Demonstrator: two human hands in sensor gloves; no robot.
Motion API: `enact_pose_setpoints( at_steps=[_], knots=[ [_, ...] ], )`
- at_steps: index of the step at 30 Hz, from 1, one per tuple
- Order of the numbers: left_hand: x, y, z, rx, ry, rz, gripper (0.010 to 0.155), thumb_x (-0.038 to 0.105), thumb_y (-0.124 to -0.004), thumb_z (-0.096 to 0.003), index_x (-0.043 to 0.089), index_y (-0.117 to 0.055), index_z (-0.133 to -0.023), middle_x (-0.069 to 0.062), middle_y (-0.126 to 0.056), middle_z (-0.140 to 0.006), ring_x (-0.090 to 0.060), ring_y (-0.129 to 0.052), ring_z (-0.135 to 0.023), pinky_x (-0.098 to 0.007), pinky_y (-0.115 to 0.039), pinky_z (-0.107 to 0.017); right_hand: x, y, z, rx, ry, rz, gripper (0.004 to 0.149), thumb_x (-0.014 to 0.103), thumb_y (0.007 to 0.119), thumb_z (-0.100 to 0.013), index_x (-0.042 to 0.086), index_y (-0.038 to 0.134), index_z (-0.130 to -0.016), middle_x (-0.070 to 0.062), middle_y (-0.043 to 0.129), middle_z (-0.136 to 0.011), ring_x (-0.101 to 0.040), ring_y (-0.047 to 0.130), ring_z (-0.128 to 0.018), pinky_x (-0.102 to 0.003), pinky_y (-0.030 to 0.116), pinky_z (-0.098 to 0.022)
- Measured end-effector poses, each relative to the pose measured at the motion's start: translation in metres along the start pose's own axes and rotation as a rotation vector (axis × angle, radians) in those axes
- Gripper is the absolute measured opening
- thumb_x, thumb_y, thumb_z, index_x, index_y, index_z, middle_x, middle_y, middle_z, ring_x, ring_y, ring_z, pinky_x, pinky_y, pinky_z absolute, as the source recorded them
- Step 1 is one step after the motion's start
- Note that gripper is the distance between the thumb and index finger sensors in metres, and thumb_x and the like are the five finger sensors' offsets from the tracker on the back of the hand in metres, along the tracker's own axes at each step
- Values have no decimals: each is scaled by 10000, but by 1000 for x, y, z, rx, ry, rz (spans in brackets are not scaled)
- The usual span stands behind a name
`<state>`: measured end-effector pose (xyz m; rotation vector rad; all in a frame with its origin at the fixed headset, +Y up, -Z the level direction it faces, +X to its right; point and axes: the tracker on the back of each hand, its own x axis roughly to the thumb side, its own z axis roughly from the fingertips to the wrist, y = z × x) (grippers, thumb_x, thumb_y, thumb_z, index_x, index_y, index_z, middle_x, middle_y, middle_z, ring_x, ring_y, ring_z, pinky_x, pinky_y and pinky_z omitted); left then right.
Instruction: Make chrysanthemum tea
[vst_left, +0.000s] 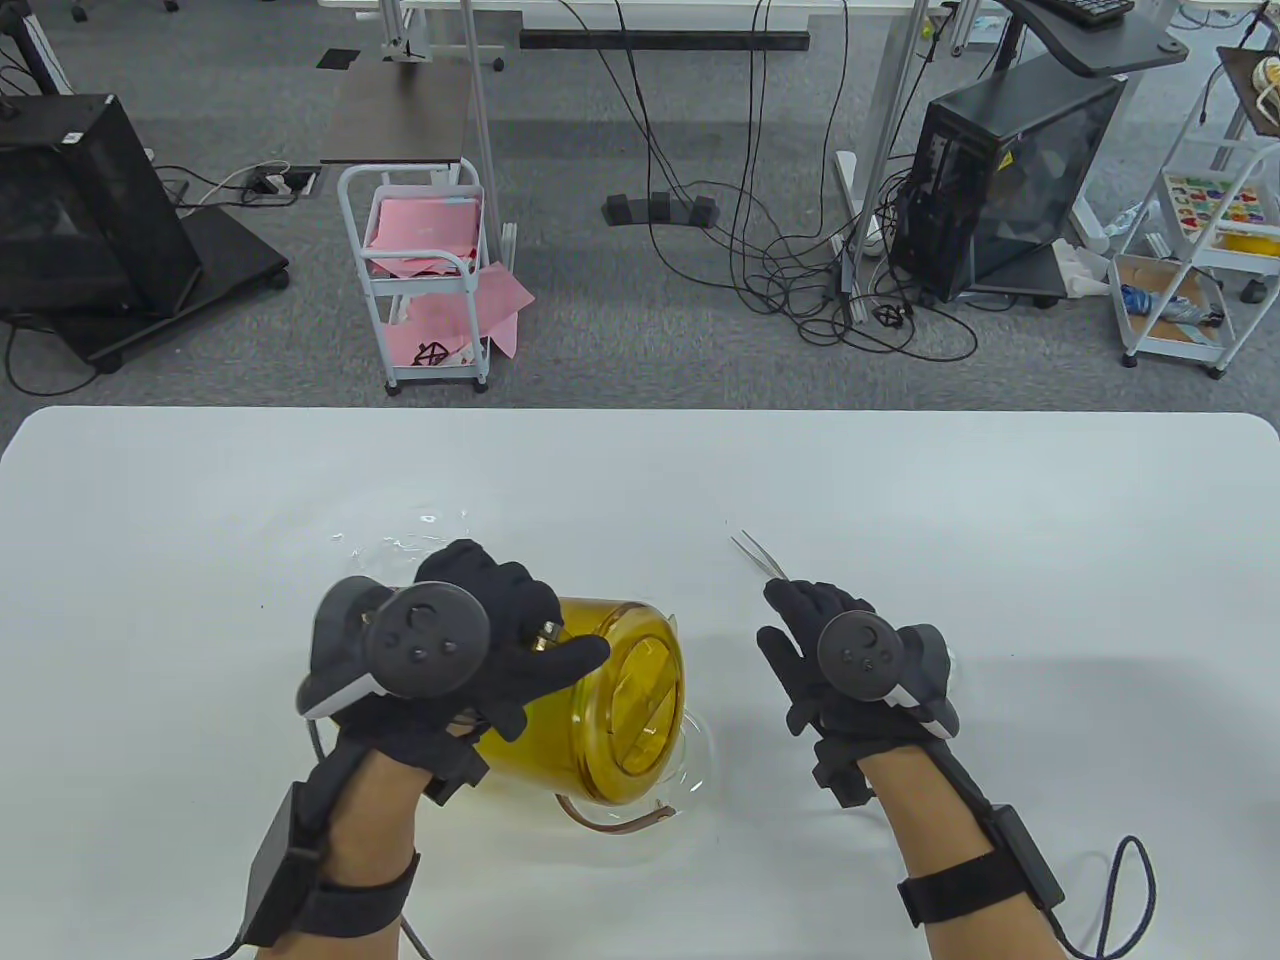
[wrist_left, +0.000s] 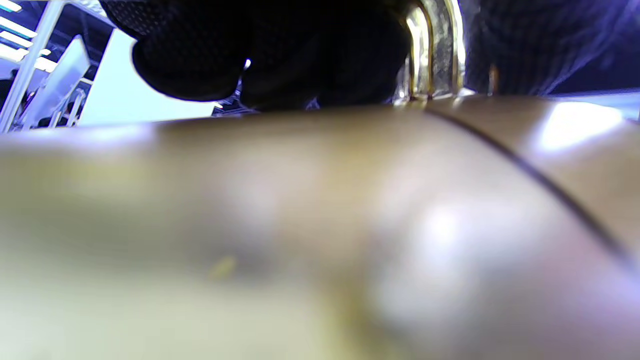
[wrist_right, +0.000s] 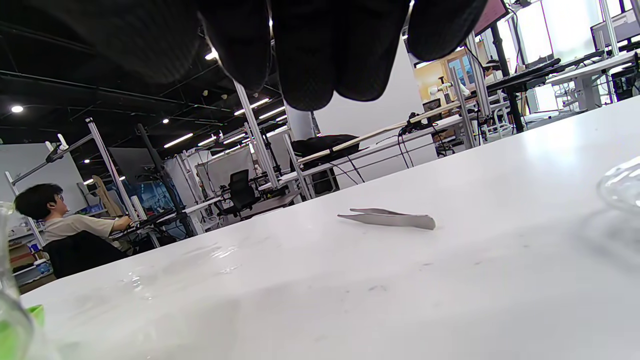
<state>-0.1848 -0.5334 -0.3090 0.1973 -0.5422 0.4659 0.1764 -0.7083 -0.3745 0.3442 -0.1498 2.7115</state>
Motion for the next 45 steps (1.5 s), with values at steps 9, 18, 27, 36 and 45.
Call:
enact_pose_setpoints(
  at_steps=[9,18,27,36,45],
  knots=[
    [-112,41,43,354,274,313,546,718,-839,-486,199,-972,-591,-74,-991,-530,-380,-889,-526,-700,-482,-740,-1,-2,1,-16,7,-20,652,537,679,-569,256,524,-1137,-66,652,-1109,-402,685,-1053,-644,528,-730],
    [-207,-13,75,860,556,628,569,688,-817,-500,160,-906,-695,-98,-934,-611,-393,-836,-585,-724,-546,-690,-2,-3,0,-12,13,-19,665,541,676,-570,250,503,-1142,-65,644,-1112,-405,678,-1056,-644,526,-731],
    [-207,-41,54,705,547,727,637,552,-709,-578,136,-603,-1049,-174,-686,-1012,-478,-632,-901,-725,-407,-736,-3,-4,0,-14,12,-18,670,547,677,-568,243,511,-1141,-69,641,-1113,-403,678,-1057,-644,526,-731],
    [-112,16,47,864,277,398,701,537,-741,-581,226,-446,-1136,-188,-377,-1229,-490,-431,-1072,-688,-357,-755,2,-8,1,-27,-11,-25,675,552,684,-565,240,517,-1140,-68,639,-1114,-407,674,-1058,-645,527,-731],
    [-81,-42,33,431,129,430,648,600,-717,-577,229,-626,-1100,-169,-605,-1196,-483,-600,-1038,-685,-439,-759,8,-10,3,-33,-38,-22,667,555,681,-565,245,528,-1136,-68,639,-1115,-405,674,-1058,-644,526,-732]
  ],
)
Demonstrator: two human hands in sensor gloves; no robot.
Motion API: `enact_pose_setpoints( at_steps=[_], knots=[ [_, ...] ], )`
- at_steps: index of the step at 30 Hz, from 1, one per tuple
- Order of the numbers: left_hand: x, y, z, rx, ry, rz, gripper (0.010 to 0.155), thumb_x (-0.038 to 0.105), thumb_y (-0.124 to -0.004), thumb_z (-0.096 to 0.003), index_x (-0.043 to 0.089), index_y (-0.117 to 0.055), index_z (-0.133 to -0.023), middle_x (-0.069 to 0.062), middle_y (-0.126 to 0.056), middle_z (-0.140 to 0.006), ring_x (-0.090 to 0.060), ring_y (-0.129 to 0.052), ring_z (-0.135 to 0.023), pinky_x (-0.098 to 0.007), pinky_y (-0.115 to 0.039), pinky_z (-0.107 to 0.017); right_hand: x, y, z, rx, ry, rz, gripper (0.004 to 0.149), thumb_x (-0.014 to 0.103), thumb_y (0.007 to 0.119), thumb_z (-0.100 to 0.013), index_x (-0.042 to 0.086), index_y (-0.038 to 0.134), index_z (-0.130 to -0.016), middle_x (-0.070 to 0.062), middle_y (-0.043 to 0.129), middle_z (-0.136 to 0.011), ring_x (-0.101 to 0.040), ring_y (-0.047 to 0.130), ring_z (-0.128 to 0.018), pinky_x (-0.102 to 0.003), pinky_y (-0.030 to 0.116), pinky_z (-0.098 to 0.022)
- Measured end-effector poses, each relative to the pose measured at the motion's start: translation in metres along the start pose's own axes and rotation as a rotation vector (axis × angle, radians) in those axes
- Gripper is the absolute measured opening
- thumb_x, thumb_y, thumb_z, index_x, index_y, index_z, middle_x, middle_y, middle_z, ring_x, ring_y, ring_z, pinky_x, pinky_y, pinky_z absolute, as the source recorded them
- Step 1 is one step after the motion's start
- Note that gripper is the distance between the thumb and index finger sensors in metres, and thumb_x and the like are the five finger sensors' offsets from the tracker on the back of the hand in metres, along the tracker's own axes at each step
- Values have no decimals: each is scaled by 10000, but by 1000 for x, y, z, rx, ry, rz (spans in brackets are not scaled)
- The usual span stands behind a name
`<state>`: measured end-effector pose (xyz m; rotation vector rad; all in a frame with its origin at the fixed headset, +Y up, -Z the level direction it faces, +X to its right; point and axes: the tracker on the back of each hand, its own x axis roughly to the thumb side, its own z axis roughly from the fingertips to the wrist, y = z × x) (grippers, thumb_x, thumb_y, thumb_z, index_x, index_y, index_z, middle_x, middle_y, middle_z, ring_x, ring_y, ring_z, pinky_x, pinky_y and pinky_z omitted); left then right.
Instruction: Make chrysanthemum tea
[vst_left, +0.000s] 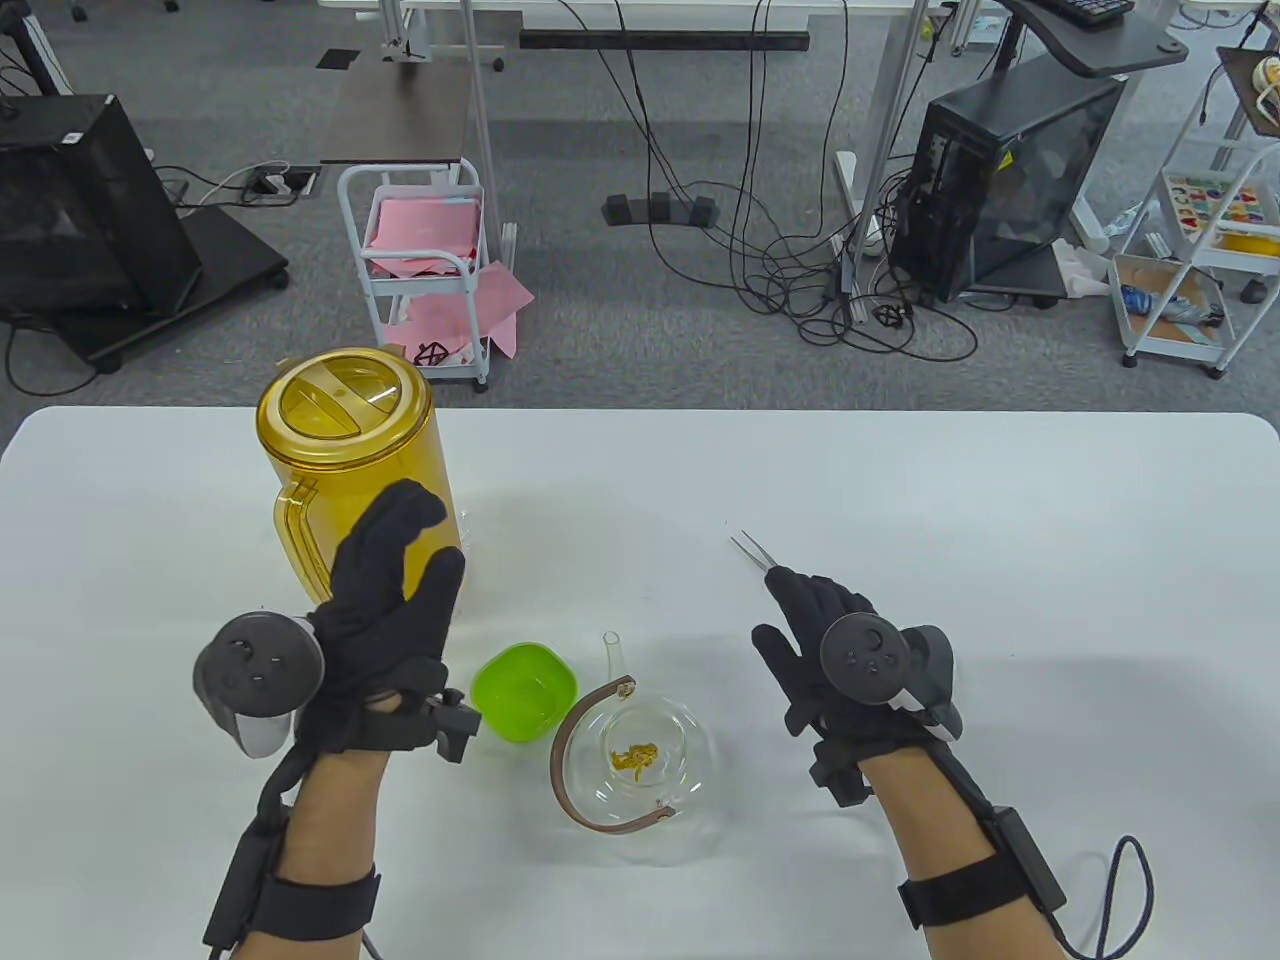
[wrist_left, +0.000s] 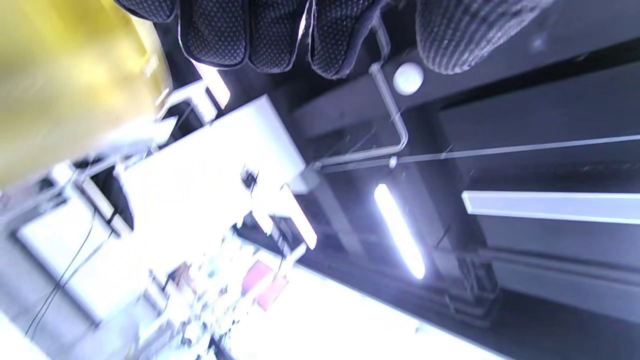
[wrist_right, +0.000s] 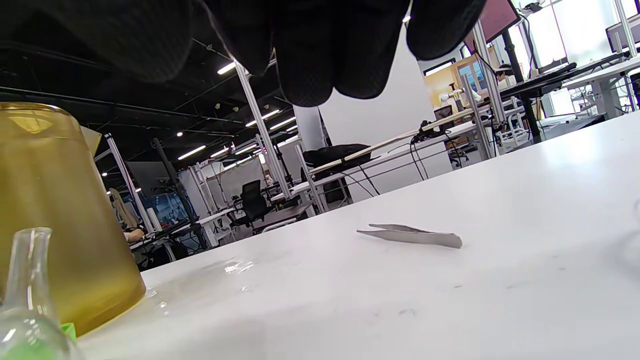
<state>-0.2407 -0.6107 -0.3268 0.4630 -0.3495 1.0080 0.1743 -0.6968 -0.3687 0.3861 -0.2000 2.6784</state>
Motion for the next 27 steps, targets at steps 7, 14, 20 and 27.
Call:
enact_pose_setpoints(
  at_steps=[7,14,20,27],
  knots=[
    [-59,-42,30,-189,-37,-322,557,581,-727,-564,216,-817,-974,-121,-862,-1047,-429,-793,-950,-638,-563,-746,1,2,0,8,-5,1,653,555,681,-565,245,558,-1126,-71,642,-1114,-408,675,-1058,-647,525,-730],
    [-72,-45,37,-286,25,-410,588,589,-722,-564,216,-769,-1016,-137,-799,-1094,-445,-739,-982,-645,-521,-759,6,9,0,29,-24,22,643,554,682,-564,246,580,-1120,-70,643,-1114,-406,675,-1058,-647,526,-730],
    [-69,-47,39,-298,24,-430,594,591,-718,-566,223,-750,-1031,-137,-778,-1109,-449,-722,-993,-646,-508,-762,4,3,2,-10,-16,7,633,547,682,-565,252,582,-1116,-64,638,-1116,-400,665,-1065,-648,516,-735],
    [-73,-52,39,-314,35,-428,587,588,-718,-566,218,-767,-1019,-137,-795,-1096,-447,-730,-988,-651,-504,-759,-29,-31,6,-190,137,-62,590,491,667,-582,264,566,-1117,-55,606,-1129,-395,628,-1084,-648,485,-754]
  ],
)
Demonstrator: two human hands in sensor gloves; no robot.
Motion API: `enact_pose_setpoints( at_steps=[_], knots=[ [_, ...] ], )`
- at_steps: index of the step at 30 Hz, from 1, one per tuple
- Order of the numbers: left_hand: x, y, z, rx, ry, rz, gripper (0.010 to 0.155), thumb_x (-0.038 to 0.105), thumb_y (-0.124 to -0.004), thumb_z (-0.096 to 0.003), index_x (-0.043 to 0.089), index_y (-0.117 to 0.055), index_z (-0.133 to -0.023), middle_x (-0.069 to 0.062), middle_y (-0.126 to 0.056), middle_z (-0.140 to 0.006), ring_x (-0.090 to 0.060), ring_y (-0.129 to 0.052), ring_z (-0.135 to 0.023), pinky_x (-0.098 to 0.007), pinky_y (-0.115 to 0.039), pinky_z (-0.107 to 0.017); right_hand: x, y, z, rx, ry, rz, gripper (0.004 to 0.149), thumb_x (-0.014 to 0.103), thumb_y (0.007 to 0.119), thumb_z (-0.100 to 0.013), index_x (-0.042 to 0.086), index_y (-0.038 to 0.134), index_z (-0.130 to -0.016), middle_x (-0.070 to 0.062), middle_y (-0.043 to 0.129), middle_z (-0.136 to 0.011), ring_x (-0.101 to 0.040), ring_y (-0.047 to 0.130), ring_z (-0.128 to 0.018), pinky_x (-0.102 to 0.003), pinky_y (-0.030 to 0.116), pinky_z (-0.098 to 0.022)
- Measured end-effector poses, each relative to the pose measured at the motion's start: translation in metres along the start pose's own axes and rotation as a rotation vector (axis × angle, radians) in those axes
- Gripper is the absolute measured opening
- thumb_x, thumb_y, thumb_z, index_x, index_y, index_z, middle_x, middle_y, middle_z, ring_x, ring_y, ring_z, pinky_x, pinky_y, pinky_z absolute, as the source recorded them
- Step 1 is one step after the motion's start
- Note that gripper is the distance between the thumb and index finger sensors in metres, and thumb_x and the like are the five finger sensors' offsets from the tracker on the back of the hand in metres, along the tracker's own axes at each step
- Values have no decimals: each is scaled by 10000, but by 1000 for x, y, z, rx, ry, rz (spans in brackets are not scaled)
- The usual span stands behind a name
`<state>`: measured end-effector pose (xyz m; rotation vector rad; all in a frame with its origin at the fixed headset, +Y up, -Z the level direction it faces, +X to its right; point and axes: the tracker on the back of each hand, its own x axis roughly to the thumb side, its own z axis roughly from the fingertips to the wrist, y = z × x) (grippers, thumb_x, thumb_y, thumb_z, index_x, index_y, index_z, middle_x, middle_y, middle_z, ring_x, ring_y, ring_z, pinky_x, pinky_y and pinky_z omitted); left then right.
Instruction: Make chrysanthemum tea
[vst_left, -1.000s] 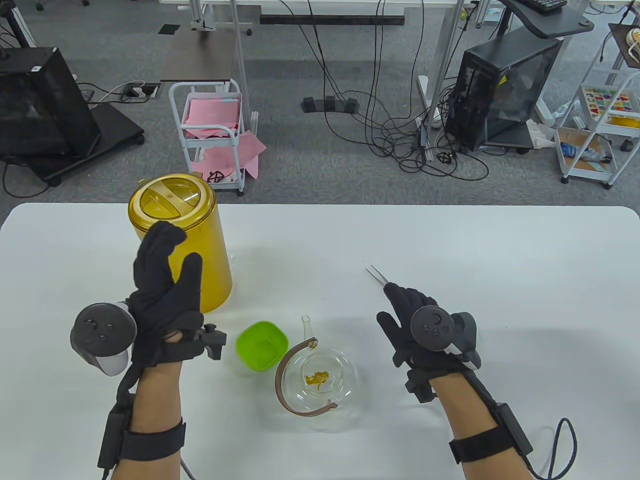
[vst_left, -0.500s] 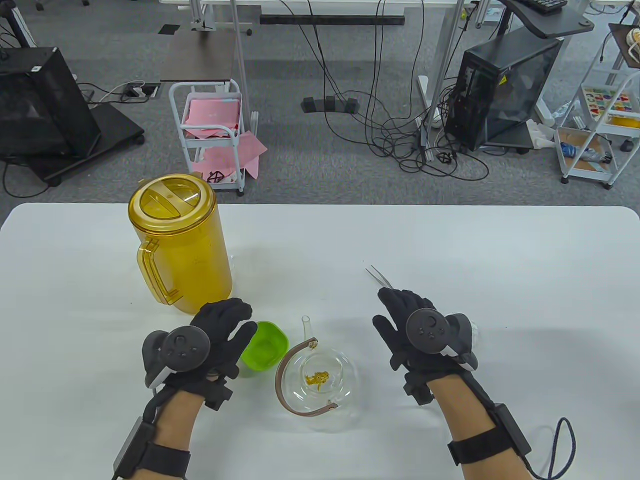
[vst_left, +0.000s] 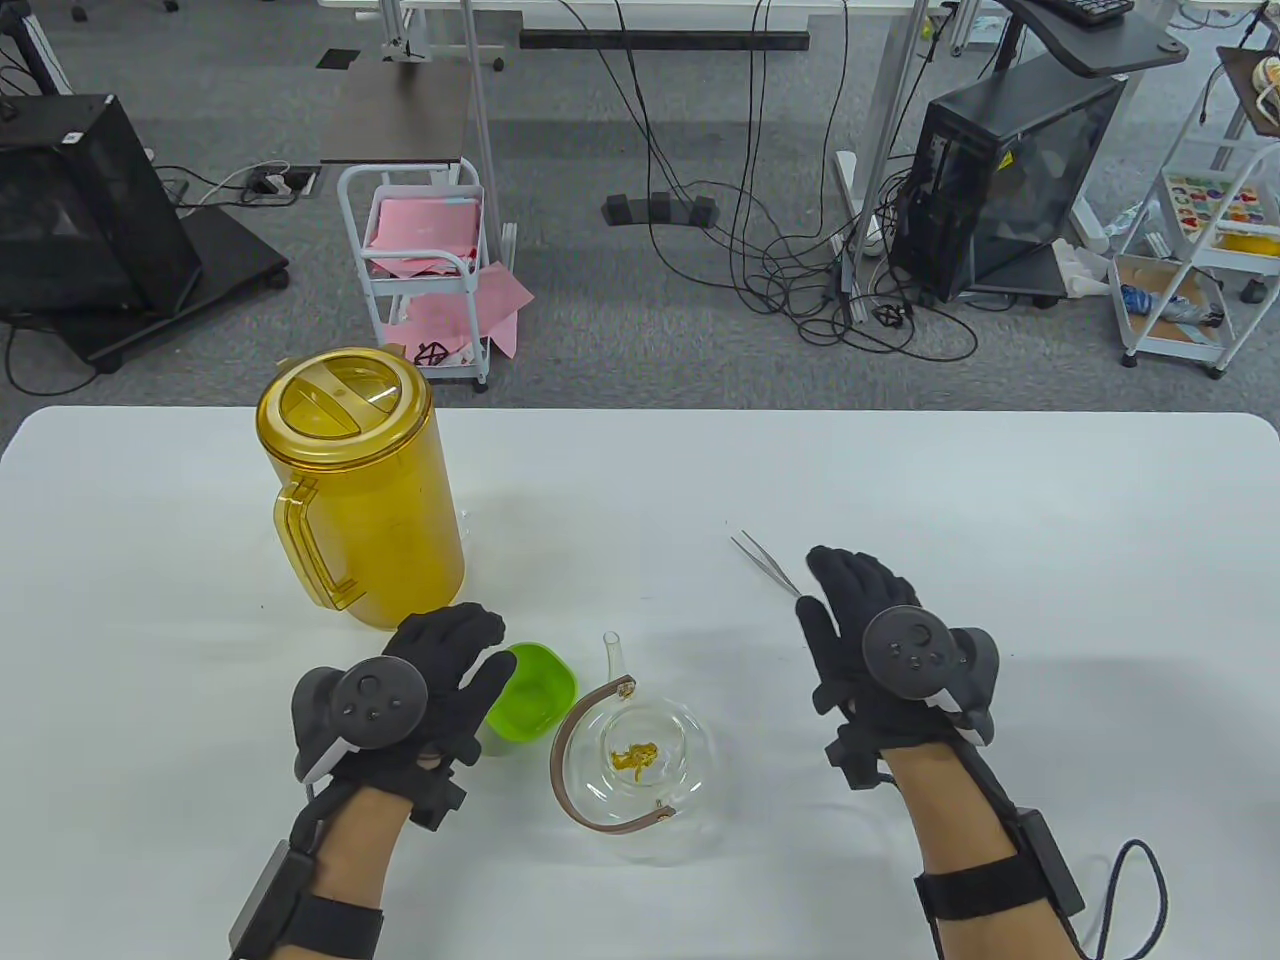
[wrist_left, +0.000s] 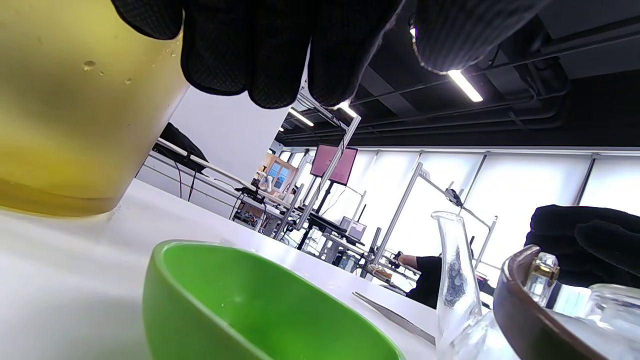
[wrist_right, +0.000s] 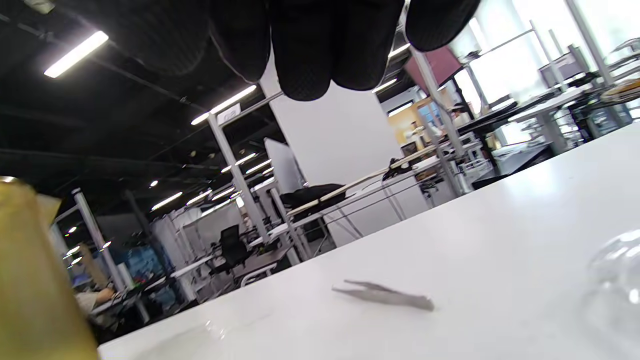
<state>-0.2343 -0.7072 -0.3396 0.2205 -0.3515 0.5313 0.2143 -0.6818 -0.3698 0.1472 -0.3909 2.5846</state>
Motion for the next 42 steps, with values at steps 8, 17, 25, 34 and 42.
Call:
enact_pose_setpoints(
  at_steps=[8,17,25,34,42],
  knots=[
    [4,-1,0,-11,-22,-17,580,588,-717,-566,219,-778,-1009,-137,-800,-1091,-450,-723,-990,-656,-494,-760,-58,-15,-6,-28,322,167,558,441,686,-594,264,590,-1115,-80,572,-1143,-416,602,-1087,-659,476,-746],
    [2,-2,0,-21,-10,-9,583,589,-714,-567,217,-775,-1012,-138,-807,-1083,-450,-726,-986,-662,-489,-759,-80,23,-10,366,558,442,595,509,746,-583,315,596,-1124,-110,547,-1100,-388,722,-958,-663,483,-736],
    [-1,-5,0,-40,2,-7,580,587,-715,-566,215,-782,-1006,-139,-817,-1074,-453,-731,-979,-670,-487,-755,-74,36,-9,324,514,471,576,459,778,-580,278,622,-1104,-58,642,-1066,-366,771,-938,-658,473,-752],
    [-1,-5,0,-36,7,-7,578,586,-716,-566,216,-785,-1004,-138,-821,-1071,-454,-734,-976,-672,-487,-755,-42,23,-7,107,319,384,533,356,738,-602,268,605,-1111,-30,601,-1112,-355,703,-1023,-663,421,-780],
    [-2,-5,0,-48,14,-9,577,587,-715,-566,214,-790,-1001,-137,-823,-1070,-455,-736,-975,-677,-486,-753,29,0,8,-69,-8,123,521,350,661,-589,273,622,-1103,-78,585,-1096,-361,718,-992,-669,446,-766]
  ],
)
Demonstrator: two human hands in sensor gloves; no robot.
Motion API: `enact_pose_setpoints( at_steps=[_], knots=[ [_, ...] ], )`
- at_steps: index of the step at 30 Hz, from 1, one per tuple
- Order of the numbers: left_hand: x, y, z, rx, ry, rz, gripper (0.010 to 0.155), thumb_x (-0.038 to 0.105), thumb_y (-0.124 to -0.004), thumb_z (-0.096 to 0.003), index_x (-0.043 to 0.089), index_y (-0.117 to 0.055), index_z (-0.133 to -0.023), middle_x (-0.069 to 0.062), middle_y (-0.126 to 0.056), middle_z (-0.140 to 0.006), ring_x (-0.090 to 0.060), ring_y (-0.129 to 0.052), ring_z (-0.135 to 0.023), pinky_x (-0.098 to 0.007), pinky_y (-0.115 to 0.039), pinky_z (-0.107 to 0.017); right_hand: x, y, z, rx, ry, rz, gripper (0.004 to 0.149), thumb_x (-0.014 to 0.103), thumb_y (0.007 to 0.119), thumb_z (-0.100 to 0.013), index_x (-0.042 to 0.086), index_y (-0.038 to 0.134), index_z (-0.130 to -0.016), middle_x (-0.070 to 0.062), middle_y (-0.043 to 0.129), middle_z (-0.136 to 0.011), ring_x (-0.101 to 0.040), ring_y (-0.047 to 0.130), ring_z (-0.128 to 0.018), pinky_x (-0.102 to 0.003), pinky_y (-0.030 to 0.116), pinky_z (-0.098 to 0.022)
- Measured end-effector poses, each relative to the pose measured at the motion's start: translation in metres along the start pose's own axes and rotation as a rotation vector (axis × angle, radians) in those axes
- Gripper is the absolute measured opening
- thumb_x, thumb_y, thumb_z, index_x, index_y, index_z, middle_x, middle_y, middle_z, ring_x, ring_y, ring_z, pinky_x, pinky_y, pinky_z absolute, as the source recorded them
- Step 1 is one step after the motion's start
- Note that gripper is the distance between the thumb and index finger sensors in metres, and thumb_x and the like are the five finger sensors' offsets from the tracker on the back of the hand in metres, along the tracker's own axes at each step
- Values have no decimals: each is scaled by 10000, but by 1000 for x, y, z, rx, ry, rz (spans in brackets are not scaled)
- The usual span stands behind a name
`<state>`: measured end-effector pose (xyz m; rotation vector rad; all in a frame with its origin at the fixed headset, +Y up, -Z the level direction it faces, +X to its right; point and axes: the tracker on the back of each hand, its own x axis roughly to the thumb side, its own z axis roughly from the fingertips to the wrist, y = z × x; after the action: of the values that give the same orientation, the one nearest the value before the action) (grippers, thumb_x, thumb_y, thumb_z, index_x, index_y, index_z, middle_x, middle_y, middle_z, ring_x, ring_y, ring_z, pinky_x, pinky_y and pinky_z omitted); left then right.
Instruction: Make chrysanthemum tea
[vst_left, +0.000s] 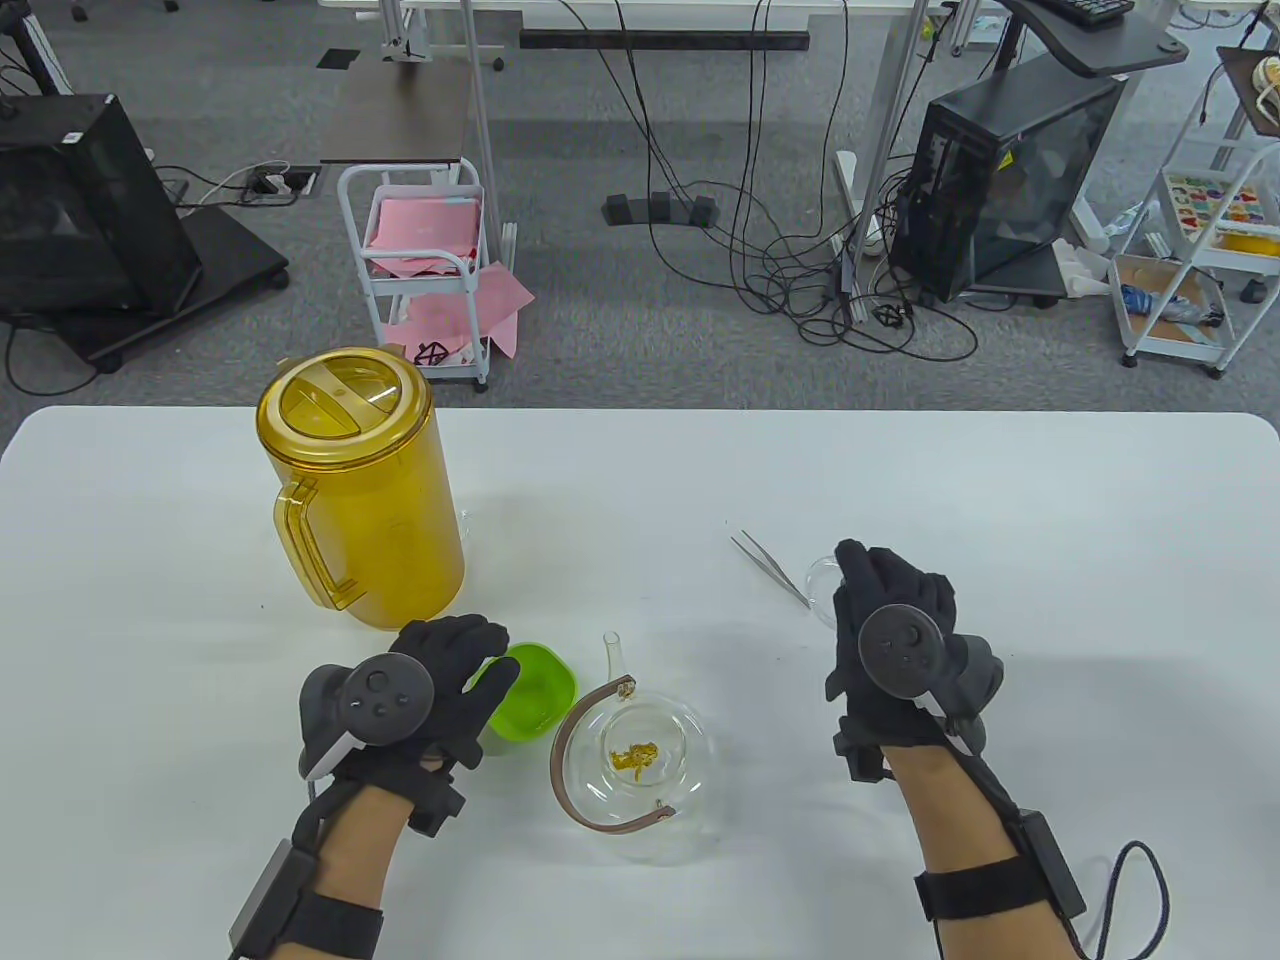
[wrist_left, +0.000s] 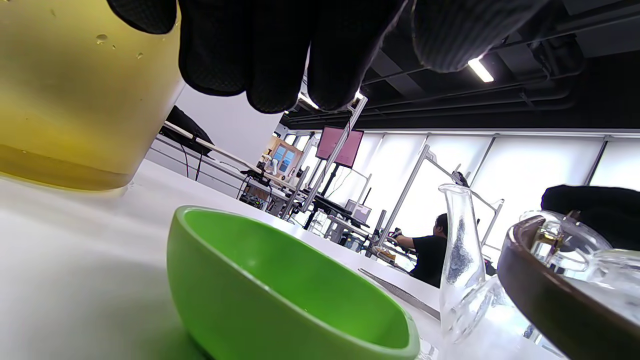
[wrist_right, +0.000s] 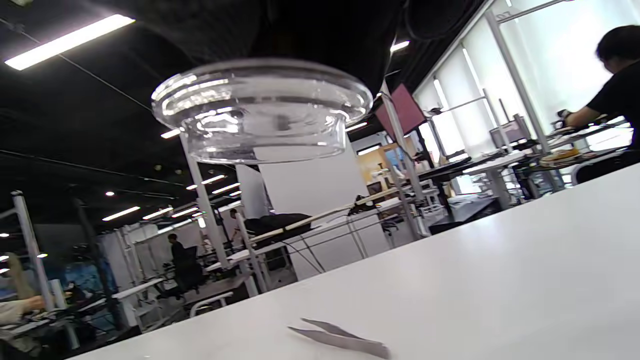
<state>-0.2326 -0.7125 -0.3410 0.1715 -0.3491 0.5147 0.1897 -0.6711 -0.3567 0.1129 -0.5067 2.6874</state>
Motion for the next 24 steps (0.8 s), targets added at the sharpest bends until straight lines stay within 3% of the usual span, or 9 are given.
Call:
enact_pose_setpoints(
  at_steps=[5,11,17,24],
  knots=[
    [0,-1,0,-4,1,-2,576,587,-714,-566,215,-791,-999,-136,-825,-1068,-452,-738,-975,-677,-487,-753,40,-1,14,44,-211,-81,513,363,661,-583,274,652,-1088,-87,617,-1077,-364,746,-964,-673,469,-750],
    [0,-1,-1,-13,4,-4,573,586,-715,-566,217,-793,-997,-136,-828,-1066,-453,-739,-974,-677,-487,-752,86,13,37,135,-432,-6,502,375,668,-580,281,692,-1072,-88,659,-1058,-354,789,-930,-669,500,-741],
    [0,-1,-1,-13,7,-4,574,586,-714,-566,216,-794,-997,-133,-828,-1067,-453,-739,-974,-678,-486,-752,114,18,55,200,-556,-39,491,393,680,-578,288,718,-1056,-80,686,-1042,-350,808,-912,-667,512,-737],
    [-1,-1,-1,-10,5,-5,573,586,-714,-567,215,-795,-997,-136,-826,-1067,-454,-739,-974,-678,-486,-752,120,23,62,195,-591,-62,477,401,688,-577,298,728,-1042,-66,692,-1037,-349,803,-912,-657,511,-745]
  ],
)
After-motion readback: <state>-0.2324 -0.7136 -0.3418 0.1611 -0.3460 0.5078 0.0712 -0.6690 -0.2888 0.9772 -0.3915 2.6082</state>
